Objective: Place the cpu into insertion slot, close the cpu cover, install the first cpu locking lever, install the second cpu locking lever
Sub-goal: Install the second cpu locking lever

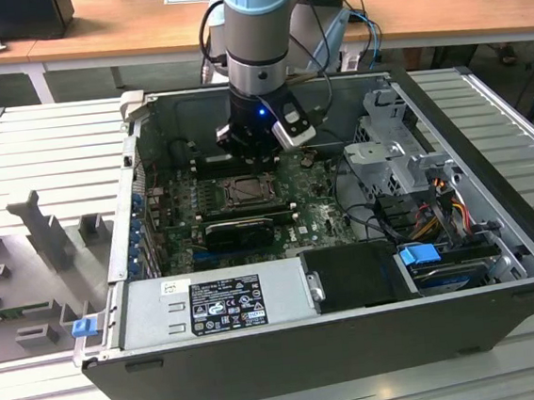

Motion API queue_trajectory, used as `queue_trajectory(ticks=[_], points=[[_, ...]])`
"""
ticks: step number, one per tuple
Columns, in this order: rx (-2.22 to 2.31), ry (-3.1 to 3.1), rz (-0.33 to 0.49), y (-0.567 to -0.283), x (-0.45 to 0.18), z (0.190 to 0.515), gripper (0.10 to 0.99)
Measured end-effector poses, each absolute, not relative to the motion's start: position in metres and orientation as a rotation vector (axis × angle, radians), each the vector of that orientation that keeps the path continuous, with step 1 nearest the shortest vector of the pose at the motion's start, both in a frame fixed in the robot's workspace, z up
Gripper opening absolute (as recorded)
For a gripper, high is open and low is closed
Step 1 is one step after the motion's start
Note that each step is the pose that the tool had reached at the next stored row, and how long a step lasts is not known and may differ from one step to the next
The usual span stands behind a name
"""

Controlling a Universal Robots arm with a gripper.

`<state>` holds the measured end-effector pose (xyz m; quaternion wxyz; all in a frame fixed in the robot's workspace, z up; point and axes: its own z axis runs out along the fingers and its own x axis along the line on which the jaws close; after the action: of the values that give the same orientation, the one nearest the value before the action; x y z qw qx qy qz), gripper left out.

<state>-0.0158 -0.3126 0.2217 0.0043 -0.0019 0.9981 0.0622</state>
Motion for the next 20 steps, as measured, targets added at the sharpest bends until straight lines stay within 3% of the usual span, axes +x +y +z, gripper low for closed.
queue_trajectory(ticks=[4, 10, 20], points=[[-0.006, 3.127, 0.195, -0.313, -0.016, 0.246, 0.106], [-0.006, 3.127, 0.195, -0.319, -0.016, 0.247, 0.106], [-0.006, 3.127, 0.196, -0.355, -0.016, 0.247, 0.106]])
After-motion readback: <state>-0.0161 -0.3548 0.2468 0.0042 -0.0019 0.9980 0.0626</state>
